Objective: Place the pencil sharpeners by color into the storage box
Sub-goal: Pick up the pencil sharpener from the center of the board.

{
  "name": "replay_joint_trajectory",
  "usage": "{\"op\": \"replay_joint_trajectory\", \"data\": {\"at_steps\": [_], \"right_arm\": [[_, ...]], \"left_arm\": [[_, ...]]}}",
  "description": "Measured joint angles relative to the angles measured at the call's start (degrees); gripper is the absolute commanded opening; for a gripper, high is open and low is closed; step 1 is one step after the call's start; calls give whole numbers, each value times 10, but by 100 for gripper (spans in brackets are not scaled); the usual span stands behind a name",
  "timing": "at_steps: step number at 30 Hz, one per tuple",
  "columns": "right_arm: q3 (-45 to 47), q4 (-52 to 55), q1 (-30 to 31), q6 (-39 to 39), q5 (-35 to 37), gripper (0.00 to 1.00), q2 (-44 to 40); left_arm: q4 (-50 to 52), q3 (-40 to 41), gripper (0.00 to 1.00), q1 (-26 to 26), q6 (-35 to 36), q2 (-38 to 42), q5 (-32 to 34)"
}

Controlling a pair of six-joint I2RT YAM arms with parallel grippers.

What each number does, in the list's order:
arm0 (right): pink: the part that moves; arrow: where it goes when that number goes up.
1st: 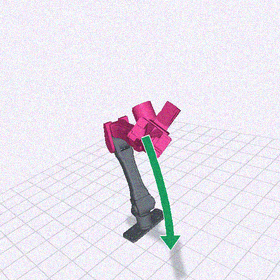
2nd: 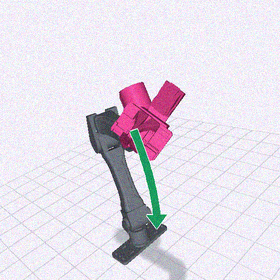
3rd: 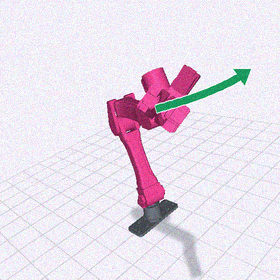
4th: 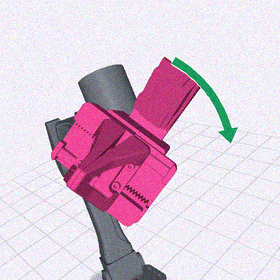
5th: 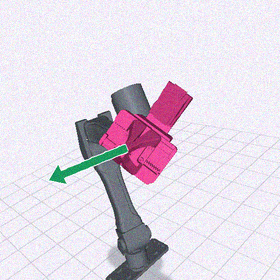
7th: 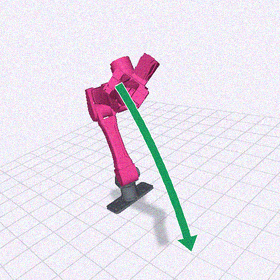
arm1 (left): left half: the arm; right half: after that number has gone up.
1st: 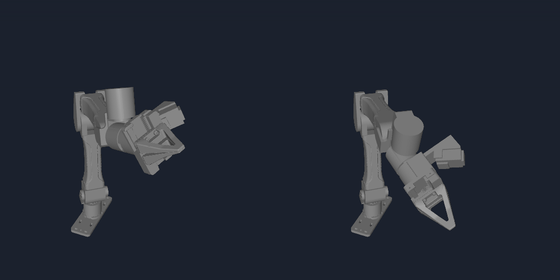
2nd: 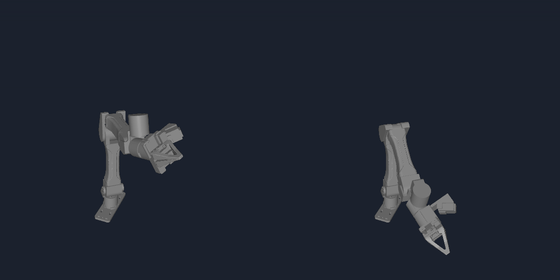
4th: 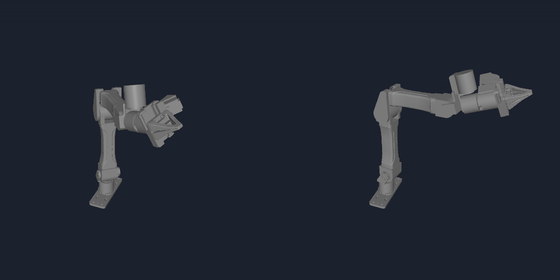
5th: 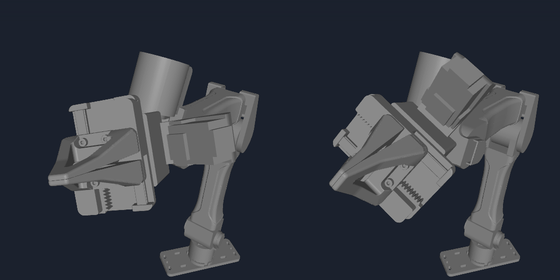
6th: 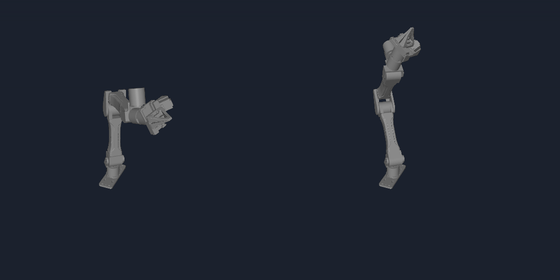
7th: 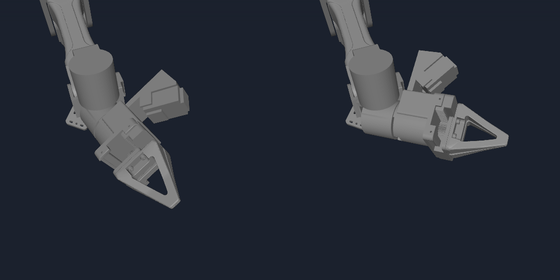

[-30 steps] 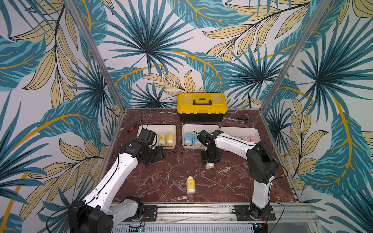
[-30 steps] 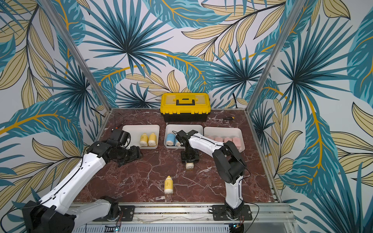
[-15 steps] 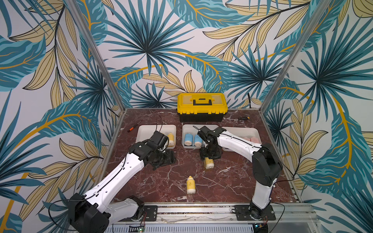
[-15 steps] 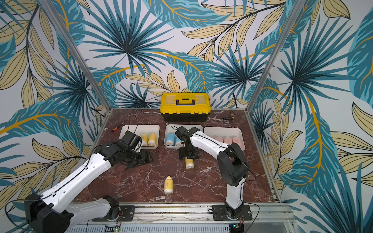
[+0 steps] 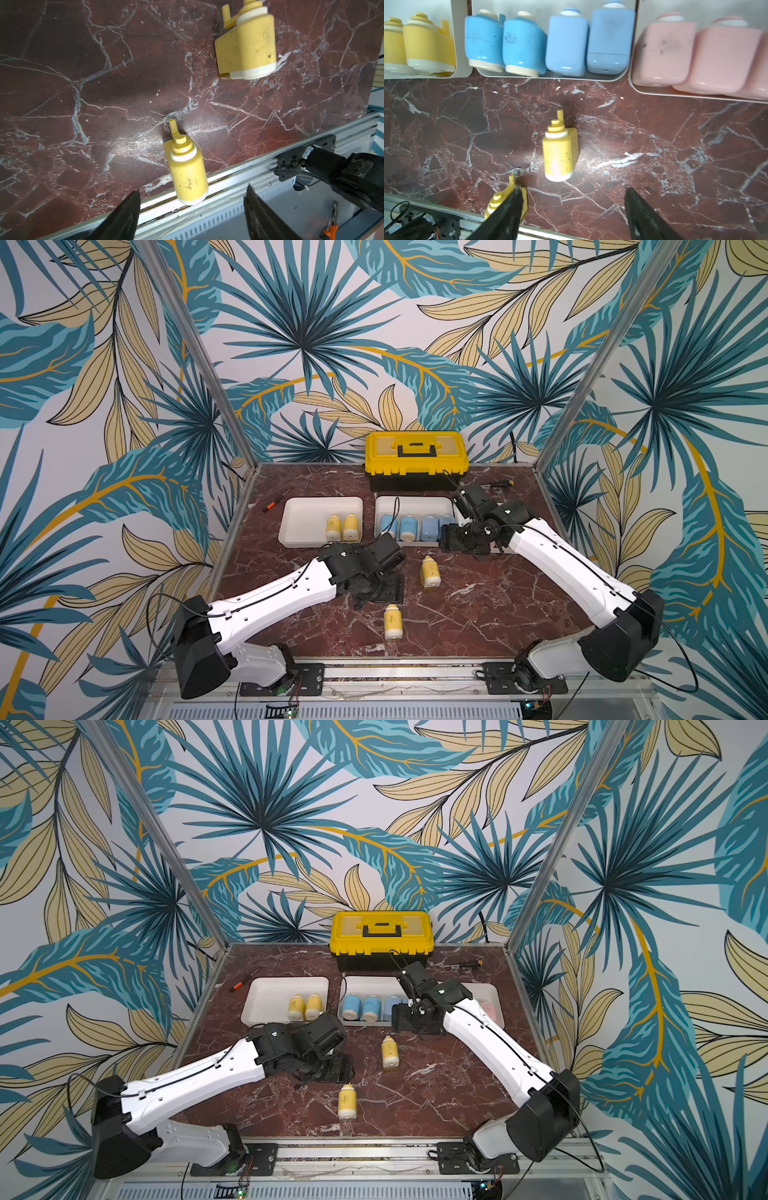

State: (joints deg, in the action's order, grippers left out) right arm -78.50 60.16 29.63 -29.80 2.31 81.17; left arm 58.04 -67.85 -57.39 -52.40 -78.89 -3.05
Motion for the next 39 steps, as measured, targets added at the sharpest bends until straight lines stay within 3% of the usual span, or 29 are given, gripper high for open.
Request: {"op": "replay_joint_trajectory", "data": {"at_steps": [10, 25, 39], "right_arm": [[92, 2, -56, 0, 2, 79, -78], [130, -3, -73, 1, -15, 79, -87], [141, -21, -79, 3, -32, 79, -88]], "left_arm": [[0, 0, 85, -40, -37, -70, 14], [0, 25, 76, -71, -123, -107, -9], [0, 26, 63, -59, -137, -174, -26]]}}
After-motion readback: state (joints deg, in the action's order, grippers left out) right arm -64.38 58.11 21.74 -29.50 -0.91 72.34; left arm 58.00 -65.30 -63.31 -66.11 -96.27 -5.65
